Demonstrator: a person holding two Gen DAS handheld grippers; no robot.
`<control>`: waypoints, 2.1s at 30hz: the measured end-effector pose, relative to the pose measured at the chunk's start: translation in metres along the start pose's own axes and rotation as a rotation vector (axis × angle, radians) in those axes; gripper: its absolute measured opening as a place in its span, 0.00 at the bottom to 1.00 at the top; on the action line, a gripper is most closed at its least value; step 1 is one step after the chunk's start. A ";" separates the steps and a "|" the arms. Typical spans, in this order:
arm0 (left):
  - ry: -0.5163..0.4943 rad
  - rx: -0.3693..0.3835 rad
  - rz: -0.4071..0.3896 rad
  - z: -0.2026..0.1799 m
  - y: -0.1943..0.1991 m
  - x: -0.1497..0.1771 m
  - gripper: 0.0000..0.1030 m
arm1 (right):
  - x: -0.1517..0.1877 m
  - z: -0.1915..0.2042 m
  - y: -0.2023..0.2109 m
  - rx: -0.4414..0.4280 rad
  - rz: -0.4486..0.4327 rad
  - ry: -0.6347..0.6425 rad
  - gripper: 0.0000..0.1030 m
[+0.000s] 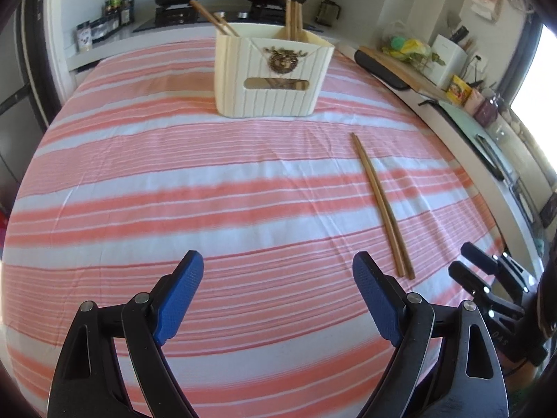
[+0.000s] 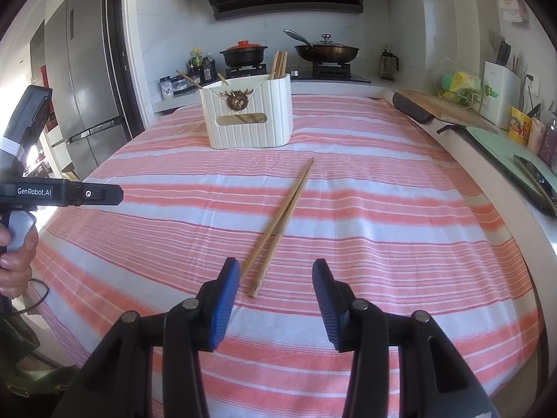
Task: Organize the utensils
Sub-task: 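Move both tools back over the last two wooden chopsticks on the cloth, then close the left tool on one chopstick while the right tool grasps the other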
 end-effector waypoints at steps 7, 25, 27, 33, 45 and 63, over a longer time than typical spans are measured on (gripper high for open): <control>-0.108 0.077 0.049 -0.054 -0.042 -0.020 0.86 | 0.009 -0.019 0.004 0.025 0.013 -0.062 0.43; -0.248 -0.076 0.081 -0.097 -0.115 -0.025 0.79 | 0.019 -0.049 0.014 0.050 0.005 -0.136 0.43; -0.239 -0.053 0.070 -0.097 -0.114 -0.027 0.60 | 0.019 -0.049 0.013 0.049 0.004 -0.138 0.43; -0.202 -0.049 0.052 -0.087 -0.106 -0.025 0.05 | 0.019 -0.044 0.012 0.044 0.009 -0.131 0.43; 0.079 -0.225 0.029 0.026 -0.024 0.038 0.23 | 0.014 -0.026 0.011 0.045 0.022 -0.069 0.43; 0.091 -0.196 -0.004 0.053 -0.015 0.030 0.65 | 0.005 0.006 -0.005 0.065 0.108 -0.021 0.43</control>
Point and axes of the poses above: each gripper's, at about its wrist camera, not at the fingertips, and y roughly against the way its jaws point, z to its left, x to its underside, the point moved 2 cm from there along -y, roughly the way its jaws point
